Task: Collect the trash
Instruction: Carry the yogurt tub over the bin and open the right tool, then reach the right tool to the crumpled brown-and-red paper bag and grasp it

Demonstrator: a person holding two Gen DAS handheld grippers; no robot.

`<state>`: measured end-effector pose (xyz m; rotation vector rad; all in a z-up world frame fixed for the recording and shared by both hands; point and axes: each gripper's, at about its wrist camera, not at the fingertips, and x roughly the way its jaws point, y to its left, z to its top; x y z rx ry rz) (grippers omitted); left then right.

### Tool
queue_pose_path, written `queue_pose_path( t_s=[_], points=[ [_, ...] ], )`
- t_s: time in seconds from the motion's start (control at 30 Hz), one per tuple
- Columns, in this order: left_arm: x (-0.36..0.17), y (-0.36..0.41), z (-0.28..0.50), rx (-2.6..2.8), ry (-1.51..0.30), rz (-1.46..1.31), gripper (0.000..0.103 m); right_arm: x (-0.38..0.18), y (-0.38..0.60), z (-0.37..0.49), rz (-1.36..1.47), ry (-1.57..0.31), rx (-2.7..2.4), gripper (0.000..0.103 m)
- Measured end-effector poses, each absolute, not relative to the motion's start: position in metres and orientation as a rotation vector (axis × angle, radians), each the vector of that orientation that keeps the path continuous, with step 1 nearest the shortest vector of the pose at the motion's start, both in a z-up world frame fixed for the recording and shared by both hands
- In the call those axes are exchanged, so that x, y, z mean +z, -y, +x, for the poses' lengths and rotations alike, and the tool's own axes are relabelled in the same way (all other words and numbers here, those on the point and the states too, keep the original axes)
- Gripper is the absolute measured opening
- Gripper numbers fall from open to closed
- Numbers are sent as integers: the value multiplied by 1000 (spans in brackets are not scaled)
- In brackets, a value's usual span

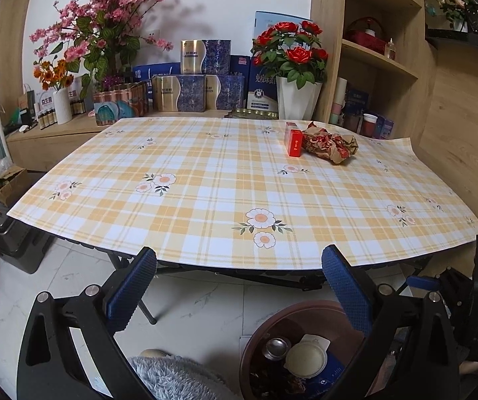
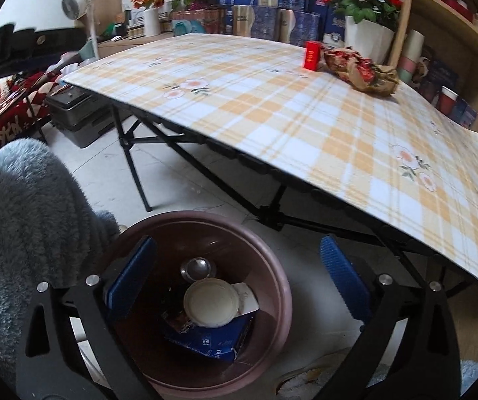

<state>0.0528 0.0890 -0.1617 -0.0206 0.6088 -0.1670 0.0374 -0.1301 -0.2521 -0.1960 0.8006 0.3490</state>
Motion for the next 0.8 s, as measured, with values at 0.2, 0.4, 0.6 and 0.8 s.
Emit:
queue_pose_path(
  t_s=[0.2,0.4,0.6,0.8],
  points=[
    [-164,-86,54,-170,-618,-2,97,-247,144,43,-131,-800,334,97],
    [-165,-83,56,-171,-630,11,97,-239,159,46,-87,-779,291,97],
    [-167,-81,57,-171,-641,19,97,-233,170,49,-50,-758,254,97],
    [-169,-79,60,-171,-657,23,97,-229,181,51,-12,-741,230,97]
  ],
)
